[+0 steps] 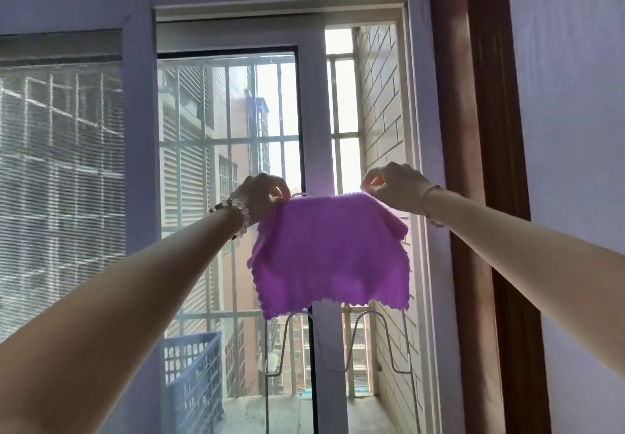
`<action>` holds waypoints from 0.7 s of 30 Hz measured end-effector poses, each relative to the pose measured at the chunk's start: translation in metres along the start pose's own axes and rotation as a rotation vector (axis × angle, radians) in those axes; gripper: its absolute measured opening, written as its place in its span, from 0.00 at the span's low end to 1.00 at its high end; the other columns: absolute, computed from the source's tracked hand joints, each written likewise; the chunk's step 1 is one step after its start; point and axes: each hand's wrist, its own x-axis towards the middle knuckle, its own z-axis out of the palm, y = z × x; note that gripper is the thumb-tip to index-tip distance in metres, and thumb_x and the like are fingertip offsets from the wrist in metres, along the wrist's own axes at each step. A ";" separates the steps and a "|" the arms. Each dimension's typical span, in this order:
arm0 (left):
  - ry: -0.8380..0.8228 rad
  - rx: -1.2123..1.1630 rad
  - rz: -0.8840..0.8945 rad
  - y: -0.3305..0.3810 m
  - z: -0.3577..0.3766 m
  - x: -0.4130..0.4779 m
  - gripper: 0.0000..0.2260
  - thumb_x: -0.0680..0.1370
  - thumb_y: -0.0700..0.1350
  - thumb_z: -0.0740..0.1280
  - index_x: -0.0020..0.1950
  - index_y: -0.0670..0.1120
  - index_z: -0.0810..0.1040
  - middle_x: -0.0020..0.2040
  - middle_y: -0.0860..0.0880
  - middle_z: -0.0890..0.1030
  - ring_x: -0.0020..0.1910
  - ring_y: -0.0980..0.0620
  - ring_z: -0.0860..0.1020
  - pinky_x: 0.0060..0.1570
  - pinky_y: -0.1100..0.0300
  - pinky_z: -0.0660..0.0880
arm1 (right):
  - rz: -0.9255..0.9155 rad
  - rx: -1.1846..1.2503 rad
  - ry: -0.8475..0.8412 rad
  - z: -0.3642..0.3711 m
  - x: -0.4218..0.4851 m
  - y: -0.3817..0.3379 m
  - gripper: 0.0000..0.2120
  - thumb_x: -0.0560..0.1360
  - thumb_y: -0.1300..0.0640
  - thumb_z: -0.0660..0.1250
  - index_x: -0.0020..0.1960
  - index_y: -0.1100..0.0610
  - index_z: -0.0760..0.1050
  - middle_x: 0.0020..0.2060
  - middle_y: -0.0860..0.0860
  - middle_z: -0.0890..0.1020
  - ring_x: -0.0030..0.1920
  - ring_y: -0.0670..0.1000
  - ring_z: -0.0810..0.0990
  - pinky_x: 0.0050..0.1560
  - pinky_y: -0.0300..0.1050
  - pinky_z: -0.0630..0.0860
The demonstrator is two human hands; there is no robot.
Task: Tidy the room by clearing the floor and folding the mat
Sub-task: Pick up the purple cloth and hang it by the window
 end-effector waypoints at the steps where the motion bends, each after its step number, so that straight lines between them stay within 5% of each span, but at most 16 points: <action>1: -0.008 -0.004 0.011 -0.001 0.000 -0.001 0.06 0.75 0.36 0.67 0.49 0.41 0.81 0.49 0.44 0.83 0.47 0.50 0.80 0.47 0.63 0.71 | -0.023 0.003 -0.017 -0.001 -0.003 -0.003 0.10 0.77 0.59 0.60 0.53 0.54 0.78 0.46 0.48 0.78 0.49 0.50 0.76 0.53 0.44 0.74; 7: -0.006 0.059 0.011 -0.021 -0.002 -0.013 0.17 0.72 0.26 0.61 0.52 0.42 0.80 0.53 0.46 0.83 0.43 0.55 0.76 0.40 0.74 0.69 | -0.070 -0.007 0.004 -0.004 -0.014 -0.006 0.08 0.77 0.56 0.62 0.54 0.53 0.77 0.47 0.47 0.79 0.48 0.48 0.76 0.49 0.41 0.70; 11: 0.117 -0.081 0.040 -0.011 -0.012 -0.024 0.10 0.75 0.32 0.66 0.52 0.41 0.81 0.51 0.45 0.83 0.44 0.53 0.77 0.48 0.66 0.71 | -0.057 0.088 0.074 -0.002 -0.034 -0.008 0.07 0.77 0.55 0.63 0.53 0.51 0.78 0.46 0.47 0.80 0.46 0.47 0.77 0.48 0.39 0.70; 13: 0.155 -0.284 0.030 0.002 -0.011 -0.036 0.06 0.76 0.36 0.67 0.50 0.43 0.80 0.48 0.46 0.83 0.42 0.51 0.79 0.45 0.62 0.73 | -0.012 0.229 0.073 0.005 -0.051 -0.011 0.07 0.77 0.56 0.64 0.53 0.53 0.78 0.46 0.47 0.80 0.46 0.48 0.78 0.45 0.39 0.73; 17: 0.167 -1.054 -0.112 0.038 0.007 -0.089 0.05 0.77 0.36 0.65 0.45 0.46 0.77 0.35 0.54 0.83 0.33 0.56 0.81 0.36 0.62 0.77 | 0.118 0.733 0.092 0.025 -0.103 -0.018 0.07 0.77 0.59 0.64 0.53 0.57 0.79 0.42 0.49 0.83 0.42 0.45 0.81 0.43 0.38 0.78; 21: 0.146 -1.288 -0.227 0.071 0.043 -0.149 0.06 0.79 0.40 0.61 0.48 0.45 0.77 0.38 0.52 0.83 0.36 0.54 0.81 0.39 0.60 0.78 | 0.287 1.115 0.080 0.048 -0.162 -0.021 0.08 0.79 0.58 0.61 0.53 0.57 0.79 0.40 0.49 0.84 0.40 0.45 0.83 0.42 0.38 0.80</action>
